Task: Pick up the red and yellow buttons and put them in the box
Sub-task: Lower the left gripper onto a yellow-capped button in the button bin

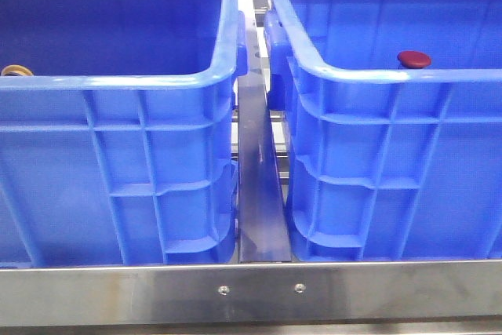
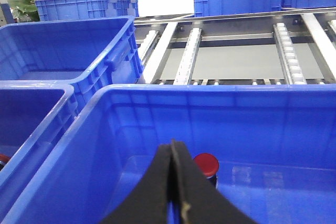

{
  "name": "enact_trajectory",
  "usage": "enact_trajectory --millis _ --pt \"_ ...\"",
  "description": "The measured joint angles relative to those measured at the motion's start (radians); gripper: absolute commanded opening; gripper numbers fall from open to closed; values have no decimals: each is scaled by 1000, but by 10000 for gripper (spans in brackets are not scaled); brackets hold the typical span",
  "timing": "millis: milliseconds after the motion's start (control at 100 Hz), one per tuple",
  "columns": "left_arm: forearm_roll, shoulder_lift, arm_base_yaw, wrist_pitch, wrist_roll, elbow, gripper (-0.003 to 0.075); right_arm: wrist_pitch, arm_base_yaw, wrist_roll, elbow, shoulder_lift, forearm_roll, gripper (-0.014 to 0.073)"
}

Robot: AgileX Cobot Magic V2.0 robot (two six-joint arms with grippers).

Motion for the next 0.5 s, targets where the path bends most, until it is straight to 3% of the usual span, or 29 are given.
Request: enact_trajectory --millis 500 --pt "-8 560 0 26 0 -284 503 0 0 -2 0 0 0 -67"
